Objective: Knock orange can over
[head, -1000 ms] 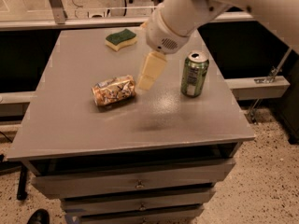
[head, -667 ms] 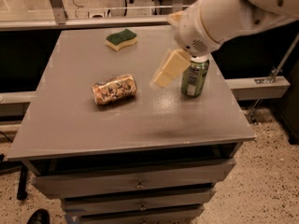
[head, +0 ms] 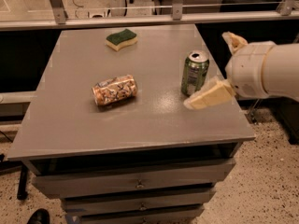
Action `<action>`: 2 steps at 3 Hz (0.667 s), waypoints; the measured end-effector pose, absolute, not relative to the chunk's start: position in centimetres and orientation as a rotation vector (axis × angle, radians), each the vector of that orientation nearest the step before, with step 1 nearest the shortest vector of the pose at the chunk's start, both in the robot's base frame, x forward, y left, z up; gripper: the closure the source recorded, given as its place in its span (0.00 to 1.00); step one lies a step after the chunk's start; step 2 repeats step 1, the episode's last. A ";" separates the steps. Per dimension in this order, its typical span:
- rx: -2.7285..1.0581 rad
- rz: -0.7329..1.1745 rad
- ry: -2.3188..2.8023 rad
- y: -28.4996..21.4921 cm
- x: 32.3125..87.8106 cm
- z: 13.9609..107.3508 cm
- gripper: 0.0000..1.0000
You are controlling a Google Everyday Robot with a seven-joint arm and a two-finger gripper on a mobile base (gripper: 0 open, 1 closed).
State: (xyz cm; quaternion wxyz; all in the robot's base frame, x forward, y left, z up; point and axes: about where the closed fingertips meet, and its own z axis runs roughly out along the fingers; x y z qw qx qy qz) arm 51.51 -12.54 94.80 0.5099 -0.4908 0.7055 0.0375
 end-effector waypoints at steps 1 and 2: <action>-1.099 0.045 1.702 -16.1 50.4 94.9 0.00; -1.099 0.045 1.702 -16.1 50.4 94.9 0.00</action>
Offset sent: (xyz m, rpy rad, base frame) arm 0.0000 0.0000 0.0000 0.0000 0.0000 0.0000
